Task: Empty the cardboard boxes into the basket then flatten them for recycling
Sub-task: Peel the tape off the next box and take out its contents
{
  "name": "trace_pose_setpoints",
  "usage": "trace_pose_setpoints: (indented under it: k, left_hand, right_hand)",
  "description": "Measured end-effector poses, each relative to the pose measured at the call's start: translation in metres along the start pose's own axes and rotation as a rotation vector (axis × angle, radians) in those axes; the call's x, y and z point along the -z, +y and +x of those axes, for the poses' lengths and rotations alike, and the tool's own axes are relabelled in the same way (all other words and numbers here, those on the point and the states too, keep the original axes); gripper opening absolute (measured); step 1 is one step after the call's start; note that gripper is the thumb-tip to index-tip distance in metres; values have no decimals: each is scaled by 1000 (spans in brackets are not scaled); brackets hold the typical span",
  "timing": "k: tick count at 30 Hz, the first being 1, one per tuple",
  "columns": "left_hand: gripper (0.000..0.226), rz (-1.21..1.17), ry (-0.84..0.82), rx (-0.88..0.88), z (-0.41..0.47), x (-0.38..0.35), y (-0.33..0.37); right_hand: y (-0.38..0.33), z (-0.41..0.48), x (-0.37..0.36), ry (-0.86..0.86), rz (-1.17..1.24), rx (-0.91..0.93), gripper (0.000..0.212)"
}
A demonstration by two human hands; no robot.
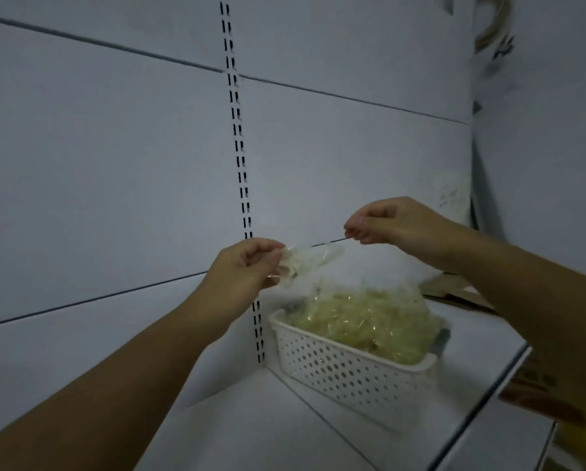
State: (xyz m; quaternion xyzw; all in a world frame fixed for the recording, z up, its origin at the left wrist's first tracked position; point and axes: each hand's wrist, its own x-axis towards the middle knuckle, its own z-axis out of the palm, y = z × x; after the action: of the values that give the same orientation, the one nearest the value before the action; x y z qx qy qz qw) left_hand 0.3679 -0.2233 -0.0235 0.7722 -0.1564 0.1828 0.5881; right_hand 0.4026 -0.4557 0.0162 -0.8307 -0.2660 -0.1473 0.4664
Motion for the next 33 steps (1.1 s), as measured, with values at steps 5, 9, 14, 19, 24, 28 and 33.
trace_pose_setpoints:
  k: [5, 9, 14, 19, 24, 28, 33]
  left_hand:
    - [32, 217, -196, 160, 33, -43, -48]
    - [31, 270, -241, 266, 42, -47, -74]
    - [13, 101, -109, 306, 55, -37, -90]
    - [18, 55, -74, 359, 55, -29, -94]
    - [21, 72, -172, 388, 52, -28, -81]
    - [23, 10, -171, 365, 49, -25, -61]
    - [14, 117, -24, 337, 31, -4, -22]
  right_hand:
    - [47, 33, -24, -301, -544, 130, 29]
    - [84, 37, -39, -574, -649, -20, 60]
    - [105, 28, -46, -563, -562, 57, 40]
    - [109, 14, -40, -359, -431, 88, 55]
    - [104, 5, -37, -49, -639, 442, 49]
    - [88, 0, -40, -147, -843, 357, 48]
    - [71, 3, -40, -212, -861, 143, 47]
